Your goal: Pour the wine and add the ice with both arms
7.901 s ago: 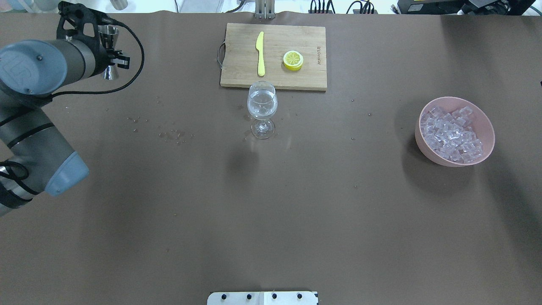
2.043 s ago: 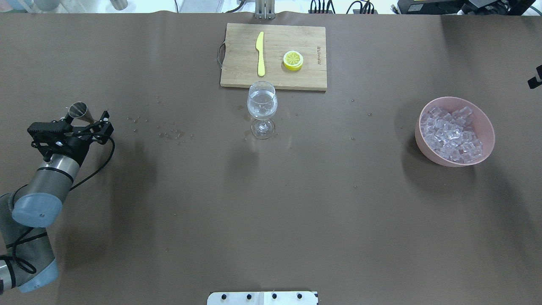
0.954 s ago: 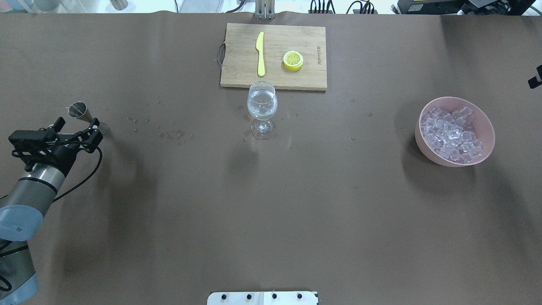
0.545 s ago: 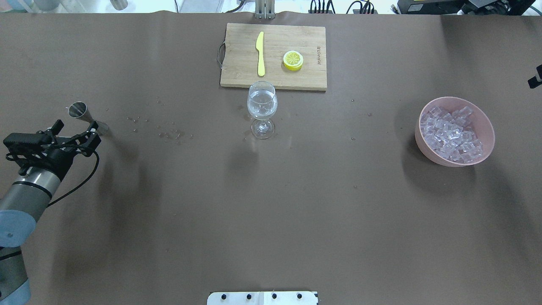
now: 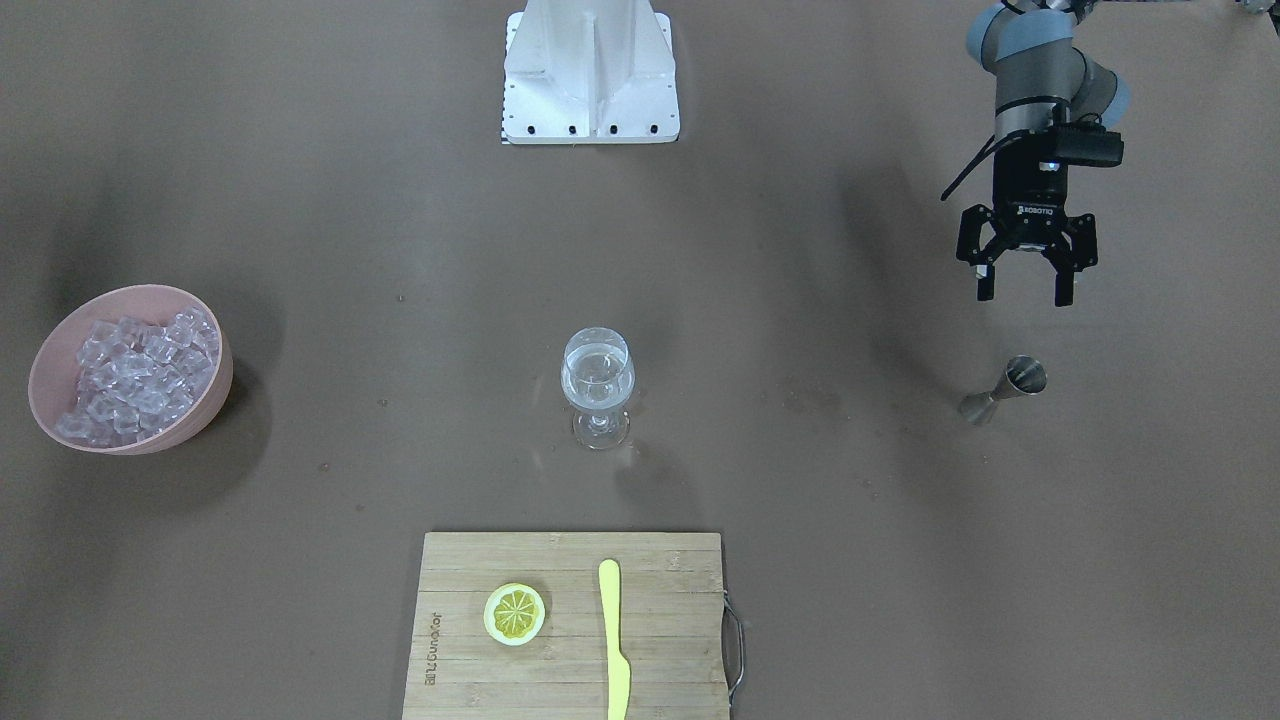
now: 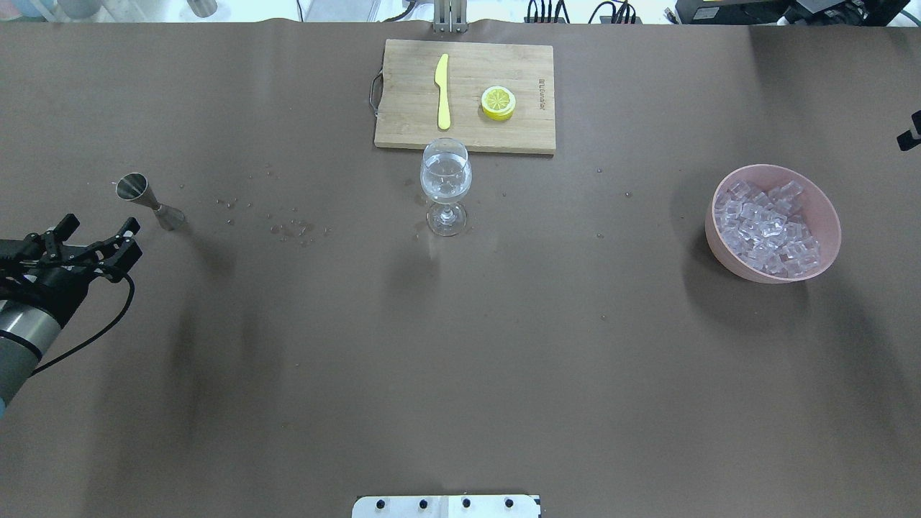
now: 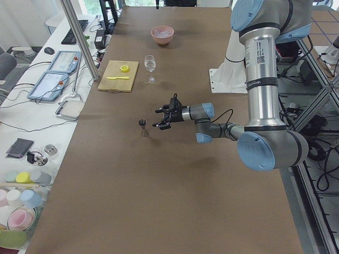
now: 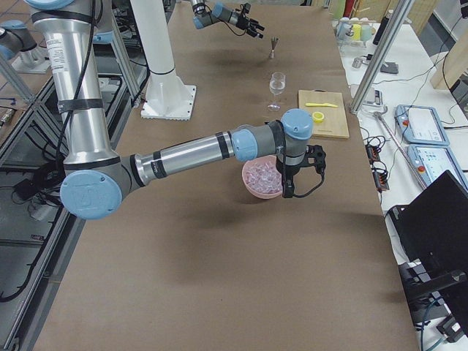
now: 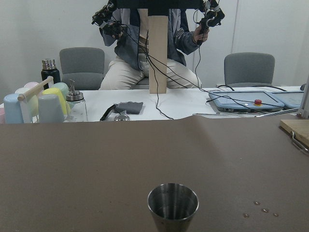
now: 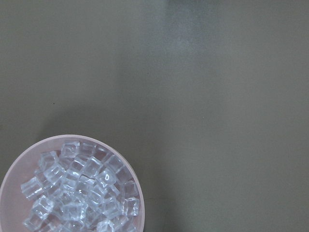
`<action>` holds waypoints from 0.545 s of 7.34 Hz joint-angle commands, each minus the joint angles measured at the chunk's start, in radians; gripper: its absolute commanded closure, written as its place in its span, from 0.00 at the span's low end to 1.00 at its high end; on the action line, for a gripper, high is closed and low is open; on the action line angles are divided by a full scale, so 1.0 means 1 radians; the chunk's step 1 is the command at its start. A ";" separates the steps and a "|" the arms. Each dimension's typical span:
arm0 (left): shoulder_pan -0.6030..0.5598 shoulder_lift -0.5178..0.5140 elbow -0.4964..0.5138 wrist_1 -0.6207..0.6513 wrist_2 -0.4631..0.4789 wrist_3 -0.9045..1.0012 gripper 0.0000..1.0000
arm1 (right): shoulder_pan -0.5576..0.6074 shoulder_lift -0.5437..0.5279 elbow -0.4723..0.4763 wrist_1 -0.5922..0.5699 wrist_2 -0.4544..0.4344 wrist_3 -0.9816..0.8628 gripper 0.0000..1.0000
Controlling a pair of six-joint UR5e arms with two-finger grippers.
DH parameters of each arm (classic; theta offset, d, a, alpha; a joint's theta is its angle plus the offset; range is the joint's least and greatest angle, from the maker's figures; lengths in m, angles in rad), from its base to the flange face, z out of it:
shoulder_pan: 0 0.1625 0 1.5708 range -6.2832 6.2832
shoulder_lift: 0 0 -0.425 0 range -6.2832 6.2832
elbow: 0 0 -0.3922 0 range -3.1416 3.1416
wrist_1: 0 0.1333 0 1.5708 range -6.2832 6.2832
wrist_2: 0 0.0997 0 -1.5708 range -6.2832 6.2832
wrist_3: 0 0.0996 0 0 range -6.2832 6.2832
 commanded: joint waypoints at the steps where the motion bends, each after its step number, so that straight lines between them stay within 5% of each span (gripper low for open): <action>1: -0.033 0.007 -0.134 0.152 -0.131 0.020 0.01 | -0.015 0.004 0.041 0.001 0.010 0.002 0.00; 4: -0.326 -0.025 -0.291 0.509 -0.563 0.112 0.01 | -0.238 0.001 0.176 0.009 -0.116 0.308 0.00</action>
